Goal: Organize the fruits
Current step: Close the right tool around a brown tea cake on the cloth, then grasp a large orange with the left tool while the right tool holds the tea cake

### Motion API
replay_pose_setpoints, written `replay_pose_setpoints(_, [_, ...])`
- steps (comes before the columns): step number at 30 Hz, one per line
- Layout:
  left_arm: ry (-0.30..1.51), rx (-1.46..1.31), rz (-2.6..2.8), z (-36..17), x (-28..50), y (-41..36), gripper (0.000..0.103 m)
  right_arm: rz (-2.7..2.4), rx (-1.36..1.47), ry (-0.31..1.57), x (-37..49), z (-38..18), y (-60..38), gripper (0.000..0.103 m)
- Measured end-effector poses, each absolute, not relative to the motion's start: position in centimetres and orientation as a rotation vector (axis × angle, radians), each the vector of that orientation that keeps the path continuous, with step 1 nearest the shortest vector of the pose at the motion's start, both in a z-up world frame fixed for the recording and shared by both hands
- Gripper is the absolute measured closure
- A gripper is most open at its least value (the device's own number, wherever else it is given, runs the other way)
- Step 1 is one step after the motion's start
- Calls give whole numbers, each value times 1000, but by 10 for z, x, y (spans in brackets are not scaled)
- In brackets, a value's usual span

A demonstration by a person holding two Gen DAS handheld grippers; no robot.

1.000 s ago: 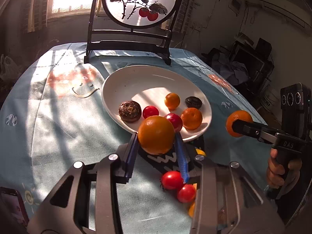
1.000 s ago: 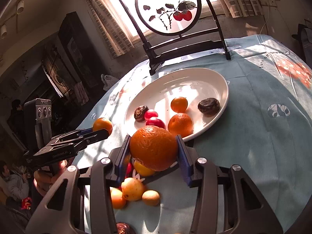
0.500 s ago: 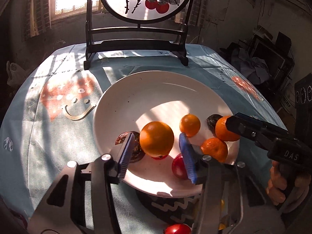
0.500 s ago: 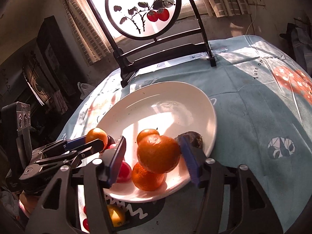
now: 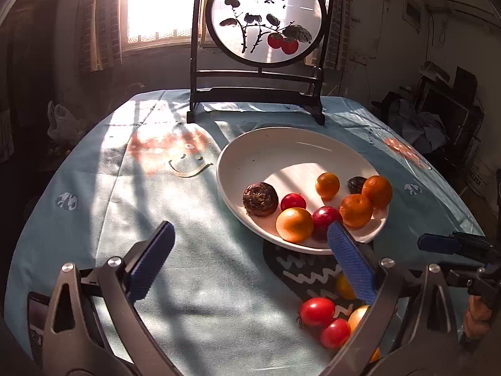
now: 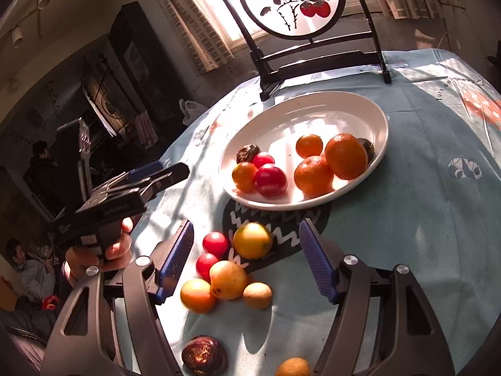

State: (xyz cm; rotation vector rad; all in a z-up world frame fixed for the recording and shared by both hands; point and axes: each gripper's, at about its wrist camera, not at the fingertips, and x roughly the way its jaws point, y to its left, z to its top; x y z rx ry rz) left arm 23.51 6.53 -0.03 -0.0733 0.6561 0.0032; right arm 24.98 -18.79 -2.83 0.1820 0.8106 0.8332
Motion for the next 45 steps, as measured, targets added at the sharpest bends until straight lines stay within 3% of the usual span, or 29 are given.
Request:
replay_pose_setpoints(13, [654,-24,68,0,230,65,3,734,-104,867,148,-61,-156,33])
replay_pose_setpoints(18, [658,-25,60,-1,228,65,3,704,-130,877,143,-68,-146,38])
replay_pose_setpoints(23, [657,-32,62,0,225,67,3,650,-215,884,138,-74,-137,56])
replay_pose_setpoints(26, [662,-42,64,-1,223,70,3,632,-242,875,135,-74,-136,58])
replay_pose_setpoints(38, [714,-110,-237,-22,168,69,4,610,128,708,139,-53,-193,59])
replay_pose_setpoints(40, [717,-100,-322,-24,155,57,6,607,174,705,143,-52,-201,59])
replay_pose_setpoints(43, [732,-19,-387,-29,144,31,17,586,206,724,149,-54,-205,59])
replay_pose_setpoints(45, [767,35,-413,-38,145,13,35,593,208,717,149,-53,-206,59])
